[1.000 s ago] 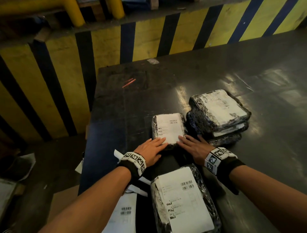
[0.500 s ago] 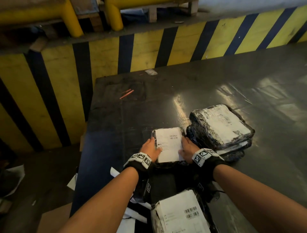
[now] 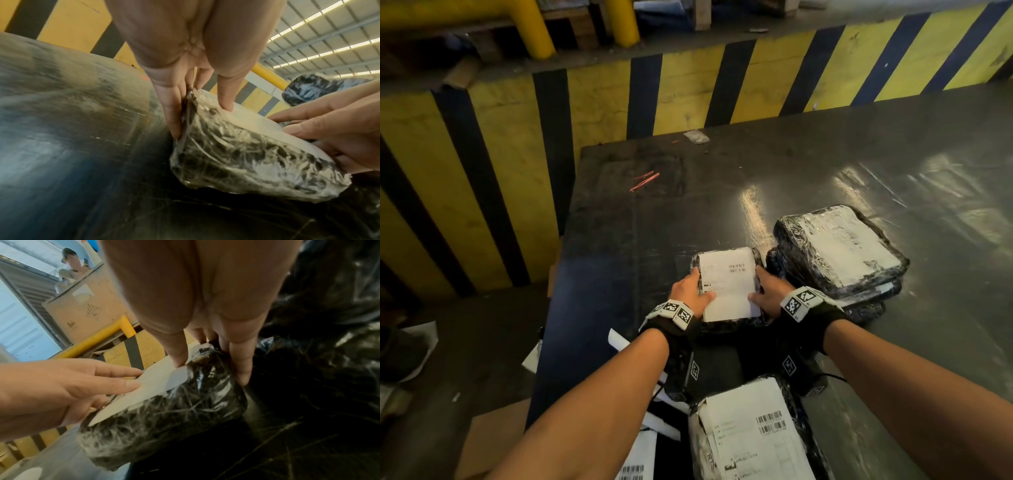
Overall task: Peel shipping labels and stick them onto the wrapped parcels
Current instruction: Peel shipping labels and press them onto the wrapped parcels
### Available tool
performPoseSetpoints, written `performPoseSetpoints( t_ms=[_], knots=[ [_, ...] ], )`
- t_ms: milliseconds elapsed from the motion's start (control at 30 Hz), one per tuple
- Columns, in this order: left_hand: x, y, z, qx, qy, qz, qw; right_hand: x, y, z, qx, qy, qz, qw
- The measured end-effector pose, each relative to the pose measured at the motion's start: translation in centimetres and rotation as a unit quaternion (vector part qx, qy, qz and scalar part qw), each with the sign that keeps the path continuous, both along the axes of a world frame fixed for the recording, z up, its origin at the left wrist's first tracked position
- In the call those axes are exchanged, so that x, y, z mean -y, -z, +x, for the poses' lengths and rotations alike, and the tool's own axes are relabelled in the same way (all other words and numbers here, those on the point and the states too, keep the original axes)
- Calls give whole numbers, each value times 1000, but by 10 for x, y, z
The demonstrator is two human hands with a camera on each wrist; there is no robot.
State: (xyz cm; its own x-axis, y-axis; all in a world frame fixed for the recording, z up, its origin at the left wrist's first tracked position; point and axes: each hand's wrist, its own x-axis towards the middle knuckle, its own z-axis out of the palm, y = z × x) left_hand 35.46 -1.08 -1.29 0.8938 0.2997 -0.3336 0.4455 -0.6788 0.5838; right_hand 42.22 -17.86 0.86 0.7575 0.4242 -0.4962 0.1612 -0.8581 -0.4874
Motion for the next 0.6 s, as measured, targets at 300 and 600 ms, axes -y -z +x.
performPoseSetpoints(
  t_ms=[300, 600],
  knots=[
    [10, -73, -46, 108, -76, 33, 991, 5, -61, -28, 91, -49, 61, 993],
    [60, -126, -143, 136, -127, 42, 982, 54, -112, -108, 120, -94, 103, 983]
  ],
)
